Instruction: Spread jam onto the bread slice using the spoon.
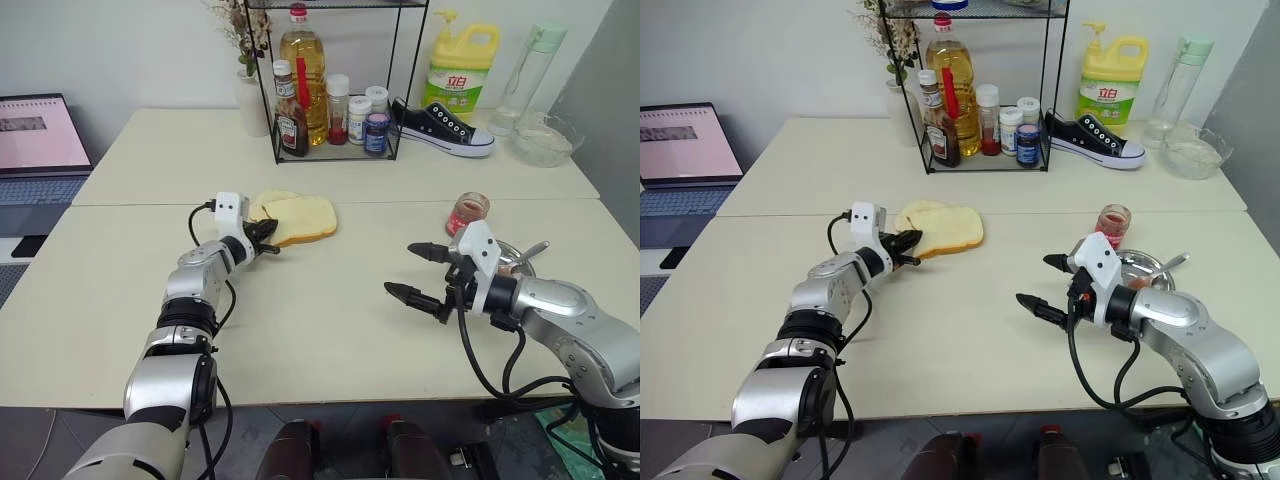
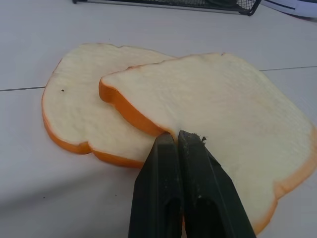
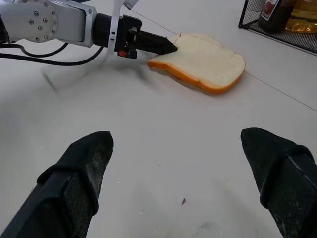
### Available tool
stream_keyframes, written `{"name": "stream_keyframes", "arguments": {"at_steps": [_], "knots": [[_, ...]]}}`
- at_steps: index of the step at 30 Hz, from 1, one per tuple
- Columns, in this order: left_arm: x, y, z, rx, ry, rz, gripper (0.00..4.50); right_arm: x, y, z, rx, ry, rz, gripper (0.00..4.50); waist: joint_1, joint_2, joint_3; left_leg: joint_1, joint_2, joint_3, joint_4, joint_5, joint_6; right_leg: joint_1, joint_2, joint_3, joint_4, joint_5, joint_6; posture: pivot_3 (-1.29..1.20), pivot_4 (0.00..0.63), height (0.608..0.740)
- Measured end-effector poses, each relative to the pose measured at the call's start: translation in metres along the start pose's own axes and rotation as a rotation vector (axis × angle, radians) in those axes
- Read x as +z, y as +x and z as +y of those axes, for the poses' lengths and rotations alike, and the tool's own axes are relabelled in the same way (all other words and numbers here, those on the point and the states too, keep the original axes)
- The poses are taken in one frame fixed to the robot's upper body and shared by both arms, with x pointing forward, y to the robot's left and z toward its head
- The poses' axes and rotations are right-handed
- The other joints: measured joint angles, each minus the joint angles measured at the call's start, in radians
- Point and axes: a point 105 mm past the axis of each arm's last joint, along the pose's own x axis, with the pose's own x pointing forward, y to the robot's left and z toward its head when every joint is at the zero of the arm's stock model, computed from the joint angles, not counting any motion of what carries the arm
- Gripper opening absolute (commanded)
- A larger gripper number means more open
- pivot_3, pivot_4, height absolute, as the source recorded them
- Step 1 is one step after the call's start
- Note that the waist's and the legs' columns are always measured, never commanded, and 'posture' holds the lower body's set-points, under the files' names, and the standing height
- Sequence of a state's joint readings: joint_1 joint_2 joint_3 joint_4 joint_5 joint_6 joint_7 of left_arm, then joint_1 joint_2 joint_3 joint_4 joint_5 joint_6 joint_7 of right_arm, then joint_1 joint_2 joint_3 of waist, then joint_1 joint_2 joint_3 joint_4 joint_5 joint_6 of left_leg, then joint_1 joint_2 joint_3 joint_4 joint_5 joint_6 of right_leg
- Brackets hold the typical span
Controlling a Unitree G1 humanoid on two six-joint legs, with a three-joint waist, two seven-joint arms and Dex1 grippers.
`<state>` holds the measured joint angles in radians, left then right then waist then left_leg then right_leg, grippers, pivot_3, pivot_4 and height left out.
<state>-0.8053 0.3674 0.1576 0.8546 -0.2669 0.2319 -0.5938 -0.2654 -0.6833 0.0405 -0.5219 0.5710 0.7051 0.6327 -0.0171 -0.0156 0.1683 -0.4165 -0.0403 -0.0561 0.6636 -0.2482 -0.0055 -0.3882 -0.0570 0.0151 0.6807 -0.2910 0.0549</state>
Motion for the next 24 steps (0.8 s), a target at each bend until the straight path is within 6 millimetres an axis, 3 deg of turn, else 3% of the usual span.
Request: {"name": "stream_keyframes", "arguments": {"at_steps": [3, 8, 12, 19, 24], "knots": [[0.007, -0.002, -0.005, -0.036, 0.012, -0.007, 0.01, 0.0, 0.0, 0.0, -0.001, 0.001, -0.002, 4.5, 0.0, 0.0, 0.0, 0.0, 0.0, 0.0, 0.0, 0.0, 0.0, 0.0, 0.0, 0.0, 0.0, 0.0, 0.0, 0.0, 0.15, 0.74], [0.051, -0.01, -0.025, -0.17, 0.083, -0.061, 0.01, 0.002, -0.005, -0.005, -0.018, -0.003, 0.006, 4.5, 0.0, -0.001, 0.0, 0.0, 0.0, 0.0, 0.0, 0.0, 0.0, 0.0, 0.0, 0.0, 0.0, 0.0, 0.0, 0.0, 0.15, 0.74], [0.074, -0.018, -0.046, -0.294, 0.176, -0.055, 0.01, 0.005, -0.013, -0.008, -0.025, 0.005, 0.008, 4.5, 0.0, -0.001, 0.0, 0.0, 0.0, 0.0, 0.0, 0.0, 0.0, 0.0, 0.0, 0.0, 0.0, 0.0, 0.0, 0.0, 0.15, 0.74], [0.076, -0.042, -0.105, -0.686, 0.345, 0.073, 0.01, 0.013, -0.04, -0.01, -0.046, 0.036, 0.035, 4.5, 0.0, -0.001, 0.0, 0.0, 0.0, 0.0, 0.0, 0.0, 0.0, 0.001, 0.0, 0.0, 0.0, 0.0, 0.0, 0.0, 0.15, 0.74], [0.07, -0.065, -0.134, -0.975, 0.404, 0.201, 0.01, 0.011, -0.059, 0.011, 0.022, 0.077, 0.096, 4.5, -0.001, -0.001, 0.001, -0.001, 0.001, 0.0, 0.0, 0.0, 0.0, 0.001, 0.001, 0.0, -0.001, 0.0, 0.0, 0.0, 0.15, 0.74]]}}
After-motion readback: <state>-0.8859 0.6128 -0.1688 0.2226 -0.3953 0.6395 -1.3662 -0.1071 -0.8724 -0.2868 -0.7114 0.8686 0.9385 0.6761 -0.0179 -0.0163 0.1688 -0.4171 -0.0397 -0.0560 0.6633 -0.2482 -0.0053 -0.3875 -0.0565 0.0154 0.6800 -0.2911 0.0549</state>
